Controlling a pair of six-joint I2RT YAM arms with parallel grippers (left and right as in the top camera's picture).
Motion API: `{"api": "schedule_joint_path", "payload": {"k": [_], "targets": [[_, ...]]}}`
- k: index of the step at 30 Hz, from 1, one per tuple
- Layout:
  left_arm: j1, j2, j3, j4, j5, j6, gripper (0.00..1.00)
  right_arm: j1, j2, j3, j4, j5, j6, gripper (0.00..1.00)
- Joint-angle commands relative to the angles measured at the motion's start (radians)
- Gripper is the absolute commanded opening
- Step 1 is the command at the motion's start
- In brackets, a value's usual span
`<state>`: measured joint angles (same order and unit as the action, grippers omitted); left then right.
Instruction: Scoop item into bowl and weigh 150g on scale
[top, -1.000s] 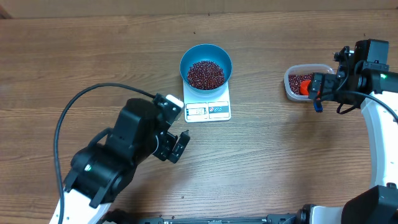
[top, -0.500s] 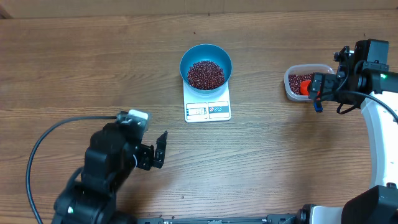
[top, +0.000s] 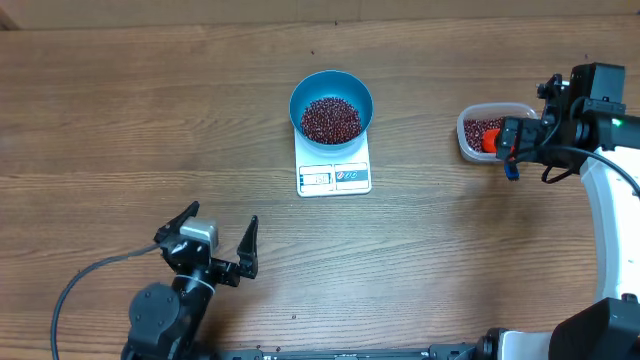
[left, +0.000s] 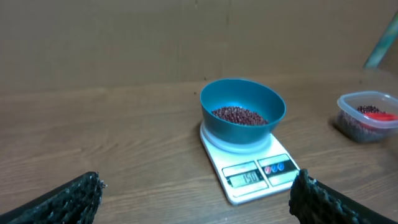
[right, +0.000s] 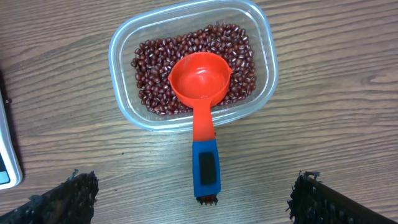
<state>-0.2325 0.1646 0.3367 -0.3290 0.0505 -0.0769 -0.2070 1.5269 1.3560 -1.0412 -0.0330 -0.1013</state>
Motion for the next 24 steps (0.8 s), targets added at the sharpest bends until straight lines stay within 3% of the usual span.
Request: {"api": "schedule_joint_path", "payload": {"k": [1, 9, 15, 24], "targets": [[0.027, -0.083, -0.082, 0.056, 0.022, -0.017, 1.0, 0.002, -0.021, 0.024, 0.003, 0.01, -0.001, 1.0], [0.103, -0.156, -0.189, 0.208, 0.02, -0.013, 1.0, 0.002, -0.021, 0.024, 0.003, 0.01, -0.001, 1.0], [0.142, -0.162, -0.325, 0.438, 0.016, -0.013, 1.0, 0.002, -0.021, 0.024, 0.003, 0.01, -0.001, 1.0], [0.172, -0.162, -0.332, 0.367, -0.077, 0.053, 0.99, 0.002, -0.021, 0.024, 0.003, 0.01, -0.001, 1.0]]}}
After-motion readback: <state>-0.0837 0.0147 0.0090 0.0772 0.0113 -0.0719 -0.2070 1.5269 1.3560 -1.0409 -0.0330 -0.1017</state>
